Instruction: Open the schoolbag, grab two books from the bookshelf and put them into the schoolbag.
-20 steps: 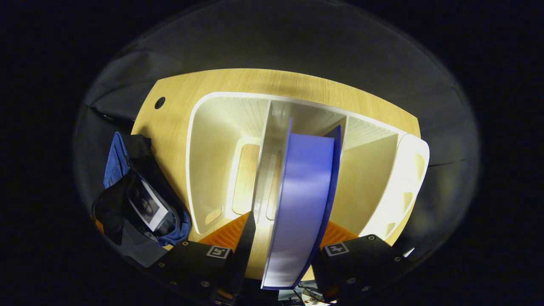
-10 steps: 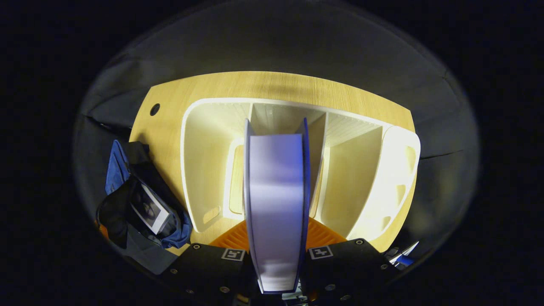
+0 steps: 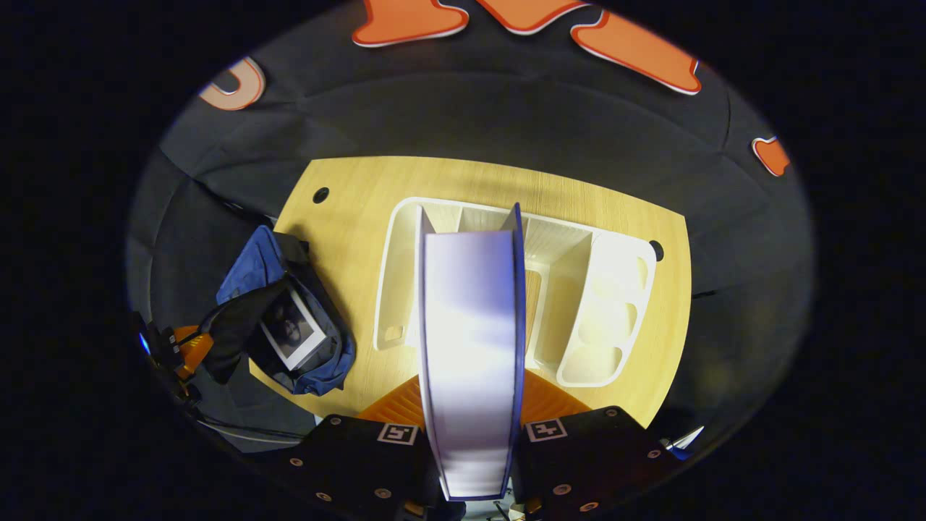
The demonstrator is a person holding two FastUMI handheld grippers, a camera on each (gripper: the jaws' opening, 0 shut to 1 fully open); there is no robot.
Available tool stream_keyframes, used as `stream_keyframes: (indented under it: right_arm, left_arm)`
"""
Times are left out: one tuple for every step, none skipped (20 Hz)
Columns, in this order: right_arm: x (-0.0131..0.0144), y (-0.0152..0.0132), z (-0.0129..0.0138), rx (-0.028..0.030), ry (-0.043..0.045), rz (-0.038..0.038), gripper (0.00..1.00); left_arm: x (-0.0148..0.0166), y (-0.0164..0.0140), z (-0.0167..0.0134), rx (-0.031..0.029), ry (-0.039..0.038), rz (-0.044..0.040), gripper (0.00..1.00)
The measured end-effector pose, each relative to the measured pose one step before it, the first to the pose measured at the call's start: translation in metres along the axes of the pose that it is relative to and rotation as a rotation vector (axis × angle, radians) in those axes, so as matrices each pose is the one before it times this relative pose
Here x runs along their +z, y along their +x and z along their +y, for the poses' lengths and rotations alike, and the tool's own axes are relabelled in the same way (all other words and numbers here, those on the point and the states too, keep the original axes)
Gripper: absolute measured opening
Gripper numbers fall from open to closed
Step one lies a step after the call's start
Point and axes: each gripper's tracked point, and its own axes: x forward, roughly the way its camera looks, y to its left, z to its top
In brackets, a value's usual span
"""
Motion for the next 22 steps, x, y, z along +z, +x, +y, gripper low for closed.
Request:
stream_keyframes:
  right_arm:
    - [-0.00215,-0.01091,0.00042,0.00303,-0.00814,-0.01104,0.39]
    - [-0.00181,-0.01043,0.00173,0.00268,-0.00945,-0.01354,0.39]
    - [-0.00015,-0.01048,0.00083,0.00334,-0.00717,-0.01536,0.39]
    - [-0.00103,-0.01088,0.00336,0.00705,-0.00572,-0.01567,0.40]
    - [0.00028,-0.00946,0.00377,0.00977,-0.00168,-0.01917,0.40]
    - [-0.00037,-0.00682,0.00349,0.01036,-0.00233,-0.01729,0.39]
    - [0.00058,-0.00605,0.00435,0.01256,0.00229,-0.01980,0.39]
    - [-0.00088,-0.00484,0.00513,0.01220,0.00385,-0.01555,0.39]
    - [-0.00066,-0.00436,0.00427,0.01436,0.00254,-0.01298,0.39]
    - [-0.00138,-0.00111,0.00482,0.01449,0.01219,-0.01585,0.39]
    - [-0.00205,-0.00217,0.00593,0.02370,0.00980,-0.00627,0.39]
    - [-0.00228,-0.00180,0.00550,0.02868,0.02477,-0.00799,0.39]
    - [-0.00313,-0.00022,0.00805,0.03297,0.02476,-0.00580,0.39]
    - [-0.00536,0.00323,0.00713,0.03730,0.02748,-0.00611,0.39]
    - [-0.00607,0.00297,0.00838,0.03750,0.02331,-0.00206,0.39]
    - [-0.00750,0.00228,0.00903,0.03717,0.01905,-0.00126,0.39]
    - [-0.00638,0.00690,0.00881,0.04230,0.02223,-0.00541,0.39]
    - [-0.00720,0.00975,0.00936,0.03834,0.02842,0.00281,0.39]
    - [-0.00638,0.00980,0.00953,0.03876,0.02611,0.00216,0.39]
    - [-0.01002,0.00788,0.00616,0.02776,0.02341,0.01134,0.39]
    - [-0.00653,0.01123,0.00499,0.02538,0.02325,0.00615,0.39]
    - [-0.00826,0.01220,0.00303,0.02254,0.01983,0.01125,0.39]
  left_arm:
    - [0.00018,0.00003,-0.00007,-0.00163,0.00182,-0.00223,0.02]
    - [0.00173,0.00039,0.00092,-0.00068,-0.00153,-0.00050,0.02]
    - [0.00079,0.00028,0.00014,-0.00097,-0.00348,-0.00315,0.02]
    - [-0.00109,-0.00051,-0.00091,-0.00318,-0.00394,0.00059,0.02]
    - [-0.00084,0.00091,-0.00054,-0.00257,-0.00309,-0.00315,0.02]
    - [0.00057,0.00037,-0.00098,-0.00273,-0.00300,0.00206,0.02]
    - [0.00030,0.00019,-0.00062,-0.00072,-0.00246,-0.00098,0.02]
    - [-0.00077,0.00172,-0.00039,-0.00192,-0.00193,0.00080,0.02]
    - [0.00077,-0.00049,0.00044,0.00004,0.00021,-0.00074,0.02]
    - [-0.00052,-0.00025,0.00044,-0.00041,0.00107,0.00067,0.02]
    - [-0.00054,-0.00078,0.00039,0.00155,-0.00131,0.00024,0.02]
    - [0.00051,-0.00082,0.00017,0.00179,0.00181,0.00002,0.00]
    - [0.00046,0.00038,0.00076,0.00119,0.00140,-0.00172,0.00]
    - [-0.00071,0.00103,-0.00031,0.00048,0.00085,0.00071,0.02]
    - [0.00006,-0.00027,0.00050,0.00219,-0.00040,0.00079,0.02]
    - [0.00061,-0.00053,-0.00001,0.00159,0.00003,0.00100,0.02]
    - [0.00045,0.00005,0.00008,0.00172,0.00107,0.00009,0.02]
    - [0.00058,-0.00077,0.00091,0.00242,0.00023,0.00188,0.02]
    - [-0.00007,-0.00018,-0.00023,0.00038,0.00122,0.00098,0.02]
    - [-0.00156,0.00015,0.00010,0.00120,0.00044,0.00351,0.02]
    - [0.00001,-0.00024,0.00011,0.00112,0.00086,0.00127,0.02]
    - [-0.00034,-0.00054,0.00040,0.00132,0.00116,0.00192,0.02]
